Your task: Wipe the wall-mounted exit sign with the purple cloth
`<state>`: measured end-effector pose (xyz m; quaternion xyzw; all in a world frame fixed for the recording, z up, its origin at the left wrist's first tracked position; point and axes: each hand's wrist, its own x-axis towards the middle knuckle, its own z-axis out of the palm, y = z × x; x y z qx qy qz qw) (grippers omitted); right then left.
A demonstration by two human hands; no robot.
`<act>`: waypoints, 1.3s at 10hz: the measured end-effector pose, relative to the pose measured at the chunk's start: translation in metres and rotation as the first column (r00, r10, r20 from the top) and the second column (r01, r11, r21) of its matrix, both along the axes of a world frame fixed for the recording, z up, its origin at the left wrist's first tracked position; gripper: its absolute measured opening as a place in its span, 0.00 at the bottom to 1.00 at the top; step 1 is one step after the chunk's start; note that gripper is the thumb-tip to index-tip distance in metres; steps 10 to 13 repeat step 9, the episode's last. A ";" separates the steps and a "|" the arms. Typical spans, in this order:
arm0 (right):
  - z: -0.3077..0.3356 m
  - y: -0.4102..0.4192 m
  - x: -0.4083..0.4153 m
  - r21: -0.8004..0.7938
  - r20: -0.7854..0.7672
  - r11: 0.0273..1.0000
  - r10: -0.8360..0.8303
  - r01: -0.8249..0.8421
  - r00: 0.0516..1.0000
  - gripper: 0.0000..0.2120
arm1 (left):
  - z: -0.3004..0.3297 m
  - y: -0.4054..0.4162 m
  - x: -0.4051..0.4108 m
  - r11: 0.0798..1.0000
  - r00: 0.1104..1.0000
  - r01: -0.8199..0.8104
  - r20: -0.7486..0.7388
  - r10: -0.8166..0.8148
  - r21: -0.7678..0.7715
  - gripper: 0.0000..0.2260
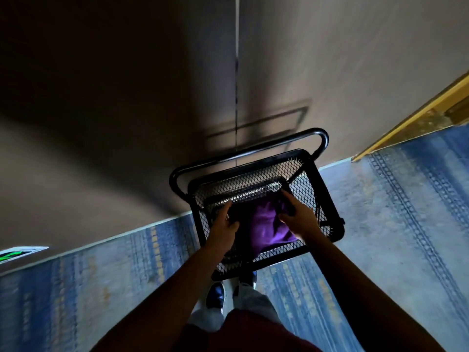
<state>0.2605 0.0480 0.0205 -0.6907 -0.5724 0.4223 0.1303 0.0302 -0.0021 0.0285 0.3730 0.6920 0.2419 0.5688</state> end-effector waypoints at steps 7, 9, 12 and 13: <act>-0.023 -0.006 0.013 -0.081 -0.047 0.997 -0.013 0.009 0.999 0.41 | -0.020 -0.021 0.013 0.979 0.980 -0.187 -0.089 0.179 -0.083 0.28; 0.000 -0.006 0.016 -0.010 0.020 0.991 -0.130 0.130 0.991 0.39 | -0.012 -0.033 0.013 0.983 0.976 -0.183 -0.115 0.185 0.029 0.28; 0.000 -0.006 0.016 -0.010 0.020 0.991 -0.130 0.130 0.991 0.39 | -0.012 -0.033 0.013 0.983 0.976 -0.183 -0.115 0.185 0.029 0.28; 0.000 -0.006 0.016 -0.010 0.020 0.991 -0.130 0.130 0.991 0.39 | -0.012 -0.033 0.013 0.983 0.976 -0.183 -0.115 0.185 0.029 0.28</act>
